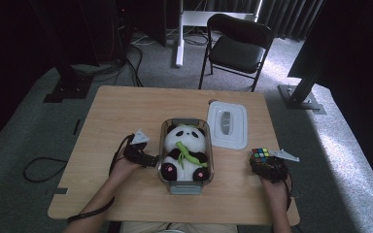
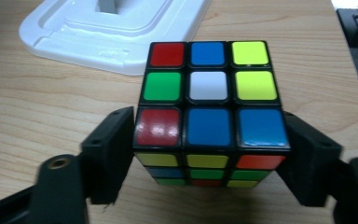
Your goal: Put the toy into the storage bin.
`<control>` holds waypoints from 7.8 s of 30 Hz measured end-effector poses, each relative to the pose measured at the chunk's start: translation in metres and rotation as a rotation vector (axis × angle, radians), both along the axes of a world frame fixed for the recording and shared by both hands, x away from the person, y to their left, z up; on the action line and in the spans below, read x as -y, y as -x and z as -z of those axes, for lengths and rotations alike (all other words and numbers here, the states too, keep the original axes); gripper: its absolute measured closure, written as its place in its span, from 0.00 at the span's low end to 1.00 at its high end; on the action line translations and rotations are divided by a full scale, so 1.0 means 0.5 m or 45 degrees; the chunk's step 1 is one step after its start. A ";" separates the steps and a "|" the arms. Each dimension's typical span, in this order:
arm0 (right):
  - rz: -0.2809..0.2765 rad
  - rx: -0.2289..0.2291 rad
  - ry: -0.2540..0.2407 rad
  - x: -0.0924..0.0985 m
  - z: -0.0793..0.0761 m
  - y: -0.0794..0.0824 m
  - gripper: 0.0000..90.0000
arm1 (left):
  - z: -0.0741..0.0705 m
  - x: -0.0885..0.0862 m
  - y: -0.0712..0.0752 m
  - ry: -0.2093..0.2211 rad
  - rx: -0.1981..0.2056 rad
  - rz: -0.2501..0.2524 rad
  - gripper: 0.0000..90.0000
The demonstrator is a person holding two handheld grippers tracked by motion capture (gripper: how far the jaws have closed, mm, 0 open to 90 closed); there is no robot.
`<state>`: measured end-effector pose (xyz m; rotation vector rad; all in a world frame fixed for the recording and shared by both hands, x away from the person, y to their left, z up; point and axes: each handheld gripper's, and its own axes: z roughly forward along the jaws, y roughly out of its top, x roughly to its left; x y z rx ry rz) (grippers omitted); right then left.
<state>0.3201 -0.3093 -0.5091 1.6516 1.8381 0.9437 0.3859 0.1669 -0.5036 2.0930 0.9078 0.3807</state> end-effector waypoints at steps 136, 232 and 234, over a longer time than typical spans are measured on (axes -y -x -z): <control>-1.196 0.076 -0.124 -0.352 -0.241 0.052 0.98 | -0.232 0.107 0.171 0.093 0.049 0.599 0.85; -0.861 0.032 -0.262 -0.310 -0.243 0.018 0.43 | -0.222 0.104 0.123 0.182 -0.055 0.558 0.64; -0.793 0.073 -0.255 -0.287 -0.245 0.017 0.34 | -0.223 0.098 0.120 0.180 -0.040 0.535 0.51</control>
